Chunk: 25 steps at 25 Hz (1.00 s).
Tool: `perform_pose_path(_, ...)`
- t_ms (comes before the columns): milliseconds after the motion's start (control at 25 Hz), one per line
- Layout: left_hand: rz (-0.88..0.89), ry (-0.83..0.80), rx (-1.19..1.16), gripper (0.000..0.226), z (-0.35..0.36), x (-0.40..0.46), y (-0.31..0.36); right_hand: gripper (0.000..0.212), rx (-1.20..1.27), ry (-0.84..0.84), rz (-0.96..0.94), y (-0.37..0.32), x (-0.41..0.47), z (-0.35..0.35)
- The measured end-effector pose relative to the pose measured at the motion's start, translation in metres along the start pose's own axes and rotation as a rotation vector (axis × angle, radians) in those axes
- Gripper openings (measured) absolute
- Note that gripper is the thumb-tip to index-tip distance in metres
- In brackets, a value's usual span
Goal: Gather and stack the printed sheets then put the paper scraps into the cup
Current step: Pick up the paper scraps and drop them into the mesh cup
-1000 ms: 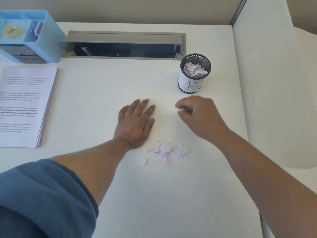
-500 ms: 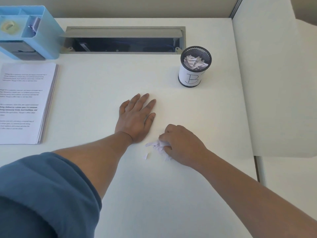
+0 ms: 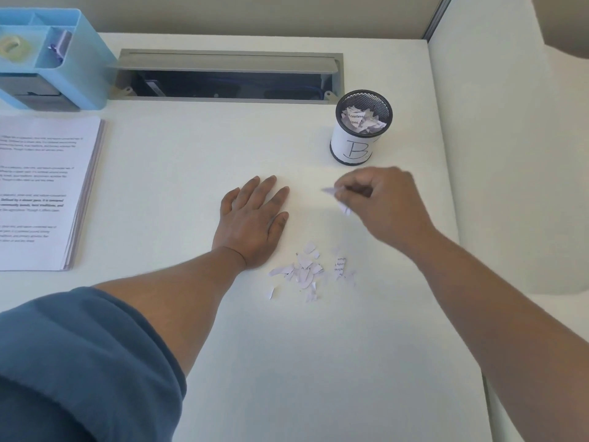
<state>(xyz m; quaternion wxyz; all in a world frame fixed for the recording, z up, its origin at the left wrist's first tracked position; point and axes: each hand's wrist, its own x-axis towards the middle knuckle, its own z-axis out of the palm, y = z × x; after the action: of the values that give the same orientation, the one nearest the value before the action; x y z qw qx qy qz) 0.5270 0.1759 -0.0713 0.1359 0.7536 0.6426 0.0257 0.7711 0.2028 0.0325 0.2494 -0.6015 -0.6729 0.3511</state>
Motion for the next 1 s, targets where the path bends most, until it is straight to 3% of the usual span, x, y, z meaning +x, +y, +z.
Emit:
perform_pose_path(160, 0.0, -0.003, 0.009, 0.054, 0.0, 0.0, -0.001, 0.012, -0.032, 0.253, -0.068, -0.008, 0.045, -0.03)
perform_pose_path(320, 0.0, 0.0, 0.02, 0.053, 0.001, 0.0, -0.002, 0.021, -0.232, 0.299, -0.095, -0.003, 0.087, -0.039)
perform_pose_path(520, 0.004, 0.0, 0.013, 0.054, 0.001, 0.0, -0.001, 0.024, -0.401, 0.253, -0.077, 0.004, 0.106, -0.035)
perform_pose_path(840, 0.0, -0.006, 0.016, 0.057, 0.001, 0.0, 0.0, 0.023, -0.232, 0.353, -0.171, 0.007, 0.078, -0.028)
perform_pose_path(1000, -0.005, -0.008, 0.013, 0.057, 0.0, 0.0, 0.0, 0.018, -0.104, 0.125, -0.2, 0.004, 0.03, -0.003)
